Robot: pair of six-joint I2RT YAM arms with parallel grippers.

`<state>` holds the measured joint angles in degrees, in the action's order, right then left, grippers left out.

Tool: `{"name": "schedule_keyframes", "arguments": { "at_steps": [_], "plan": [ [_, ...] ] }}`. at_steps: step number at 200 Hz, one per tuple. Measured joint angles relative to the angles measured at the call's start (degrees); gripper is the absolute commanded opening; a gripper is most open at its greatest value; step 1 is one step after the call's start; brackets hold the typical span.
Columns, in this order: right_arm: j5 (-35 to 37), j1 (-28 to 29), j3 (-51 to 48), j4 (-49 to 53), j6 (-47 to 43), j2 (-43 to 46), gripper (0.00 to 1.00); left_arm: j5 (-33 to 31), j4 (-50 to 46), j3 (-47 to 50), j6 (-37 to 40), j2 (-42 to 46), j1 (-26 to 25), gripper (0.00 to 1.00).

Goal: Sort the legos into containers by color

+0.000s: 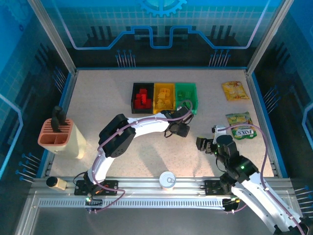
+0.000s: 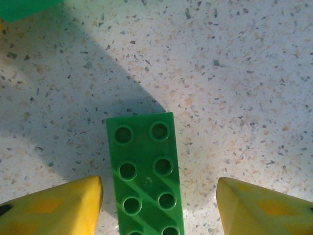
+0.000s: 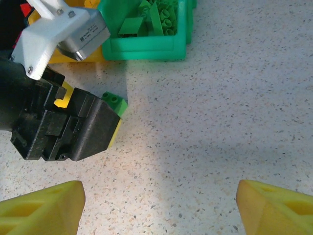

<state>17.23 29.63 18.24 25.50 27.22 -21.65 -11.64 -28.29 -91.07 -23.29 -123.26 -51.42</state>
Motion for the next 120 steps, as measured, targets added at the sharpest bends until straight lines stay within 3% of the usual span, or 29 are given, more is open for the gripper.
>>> {"name": "schedule_keyframes", "arguments": {
  "at_steps": [58,120],
  "plan": [
    [1.51,0.55,-0.26,-0.04,0.02,-0.63,0.81,-0.09,-1.99,-0.72,1.33,-0.68,0.00,0.39],
    [2.93,1.64,-0.26,-0.09,0.02,-0.81,0.81,-0.63,-3.02,-1.81,2.58,-0.66,0.00,0.39]
  ]
}}
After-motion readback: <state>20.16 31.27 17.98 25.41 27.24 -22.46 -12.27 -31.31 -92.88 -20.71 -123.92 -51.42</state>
